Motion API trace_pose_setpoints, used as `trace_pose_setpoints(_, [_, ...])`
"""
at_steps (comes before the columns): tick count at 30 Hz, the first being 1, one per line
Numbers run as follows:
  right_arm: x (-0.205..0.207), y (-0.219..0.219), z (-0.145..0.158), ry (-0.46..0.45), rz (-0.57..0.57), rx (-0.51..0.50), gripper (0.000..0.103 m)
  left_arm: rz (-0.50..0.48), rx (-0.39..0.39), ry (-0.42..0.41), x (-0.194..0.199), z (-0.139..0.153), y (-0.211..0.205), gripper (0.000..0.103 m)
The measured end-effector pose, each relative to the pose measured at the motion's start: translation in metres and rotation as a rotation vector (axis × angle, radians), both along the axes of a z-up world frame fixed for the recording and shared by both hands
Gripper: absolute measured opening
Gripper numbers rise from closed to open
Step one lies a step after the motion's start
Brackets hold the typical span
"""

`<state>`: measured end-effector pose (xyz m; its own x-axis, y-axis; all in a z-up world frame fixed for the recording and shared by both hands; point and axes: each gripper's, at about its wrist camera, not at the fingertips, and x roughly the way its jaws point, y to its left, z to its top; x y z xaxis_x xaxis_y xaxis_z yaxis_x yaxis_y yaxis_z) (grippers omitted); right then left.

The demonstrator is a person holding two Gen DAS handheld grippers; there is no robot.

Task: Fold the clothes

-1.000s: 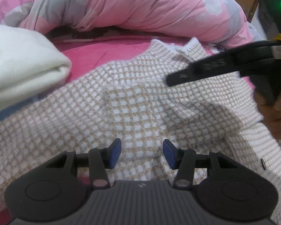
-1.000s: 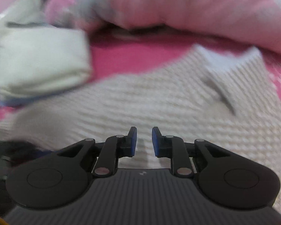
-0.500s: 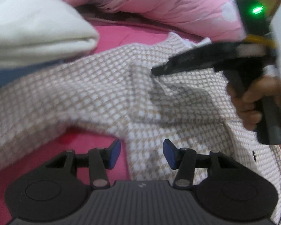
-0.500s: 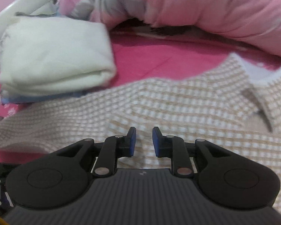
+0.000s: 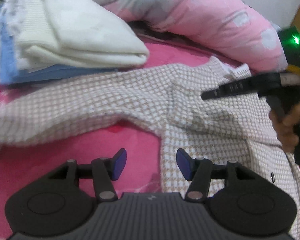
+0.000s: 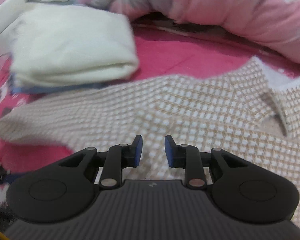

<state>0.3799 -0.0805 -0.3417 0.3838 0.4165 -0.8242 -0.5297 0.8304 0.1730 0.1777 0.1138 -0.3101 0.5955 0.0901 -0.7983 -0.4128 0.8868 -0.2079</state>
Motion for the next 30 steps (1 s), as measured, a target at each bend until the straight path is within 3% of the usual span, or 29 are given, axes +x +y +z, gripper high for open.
trace_pose_setpoints(2, [-0.006, 0.001, -0.01, 0.028, 0.006, -0.052, 0.023, 0.025, 0.005, 0.001, -0.009, 0.001, -0.003, 0.058])
trace_pose_setpoints(4, [-0.006, 0.005, -0.042, 0.097, 0.02, -0.159, 0.024, 0.051, 0.004, 0.007, -0.019, 0.001, -0.006, 0.058])
trace_pose_setpoints(6, [-0.011, 0.002, -0.057, 0.07, 0.028, -0.153, 0.025, 0.086, -0.006, 0.014, -0.028, 0.0, -0.009, 0.058])
trace_pose_setpoints(13, [-0.018, -0.006, -0.058, 0.047, 0.023, -0.122, 0.025, 0.232, -0.052, 0.002, -0.056, -0.005, 0.006, 0.061])
trace_pose_setpoints(18, [-0.023, -0.006, -0.057, 0.03, 0.005, -0.116, 0.025, 0.415, -0.155, -0.057, -0.078, -0.004, 0.048, 0.062])
trace_pose_setpoints(20, [-0.023, -0.005, -0.057, 0.027, 0.001, -0.118, 0.025, 0.486, -0.188, -0.082, -0.087, -0.004, 0.068, 0.067])
trace_pose_setpoints(30, [-0.013, -0.002, -0.056, 0.083, -0.019, -0.133, 0.025, 0.733, -0.307, -0.192, -0.116, -0.01, 0.142, 0.074])
